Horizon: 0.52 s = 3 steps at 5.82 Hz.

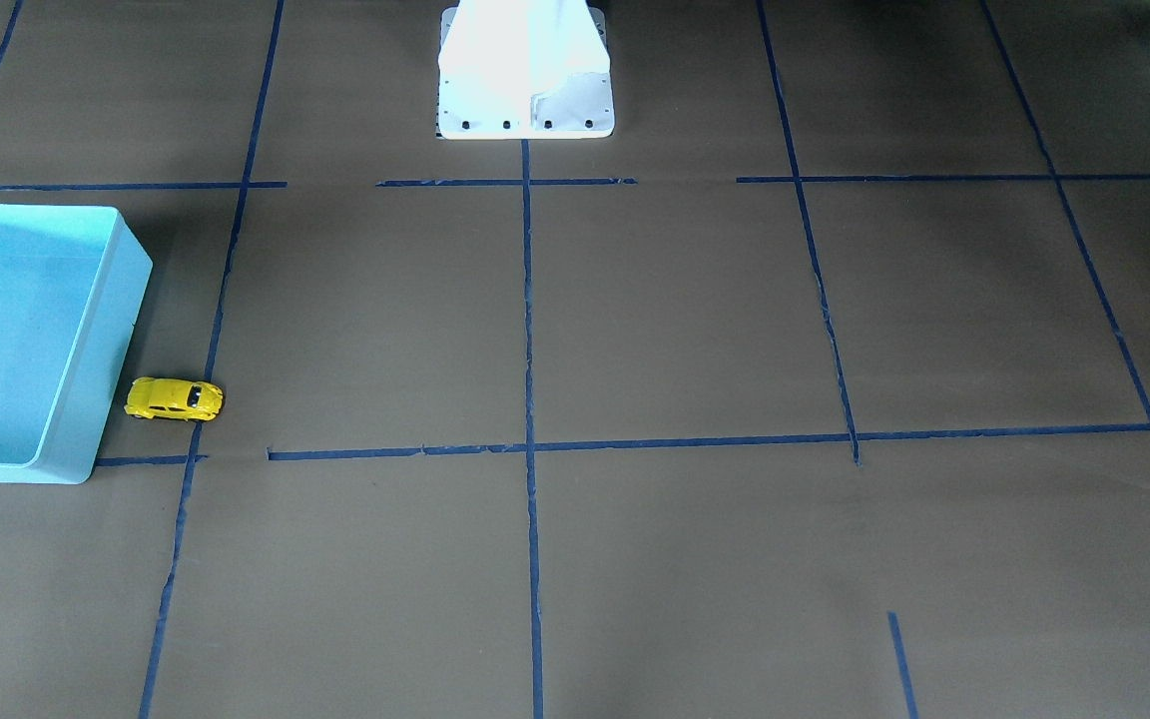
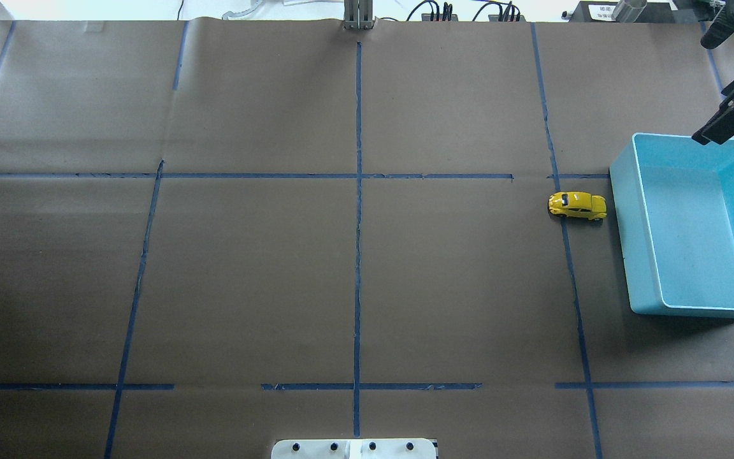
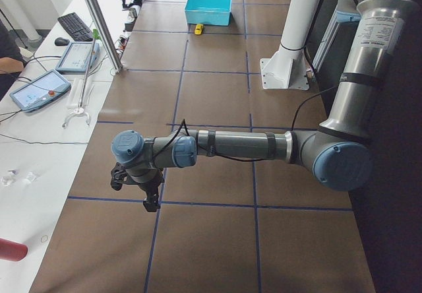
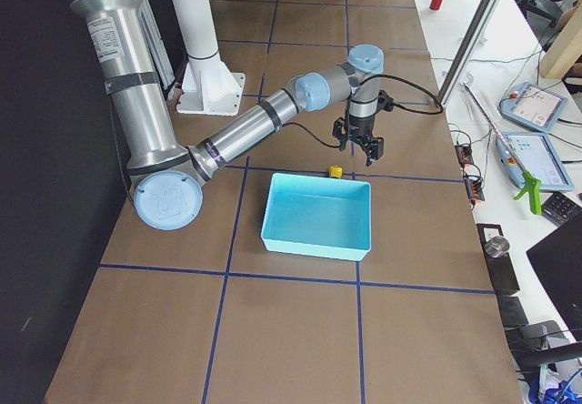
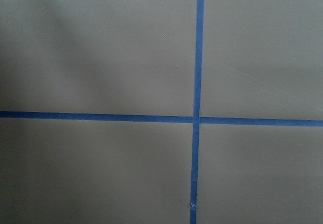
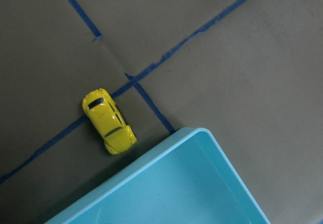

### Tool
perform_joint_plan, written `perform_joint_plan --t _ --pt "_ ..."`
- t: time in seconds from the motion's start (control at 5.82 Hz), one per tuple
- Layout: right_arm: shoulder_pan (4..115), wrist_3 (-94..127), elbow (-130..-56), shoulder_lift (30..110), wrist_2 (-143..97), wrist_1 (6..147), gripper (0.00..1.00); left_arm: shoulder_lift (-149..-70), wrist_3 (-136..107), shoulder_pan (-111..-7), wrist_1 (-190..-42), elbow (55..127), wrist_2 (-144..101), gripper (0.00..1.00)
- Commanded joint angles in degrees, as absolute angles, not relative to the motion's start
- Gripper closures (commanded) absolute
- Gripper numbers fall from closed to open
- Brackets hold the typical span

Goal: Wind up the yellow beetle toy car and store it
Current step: 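Move the right gripper over the car stopped beside the bin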

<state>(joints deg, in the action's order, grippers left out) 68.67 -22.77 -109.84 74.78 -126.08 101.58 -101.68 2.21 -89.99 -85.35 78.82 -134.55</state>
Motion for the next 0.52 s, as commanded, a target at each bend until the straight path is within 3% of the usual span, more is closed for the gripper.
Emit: perform_joint_plan --t 0.0,0.34 --pt "64.54 -24.07 -109.78 74.79 -128.14 96.52 0.00 -101.25 0.72 -90.00 -86.13 78.93 -134.56 0.00" --pt "62.49 -35.71 -104.54 74.79 -127.79 91.00 0.00 -101.25 0.18 -90.00 -86.13 79.10 -134.56 0.00"
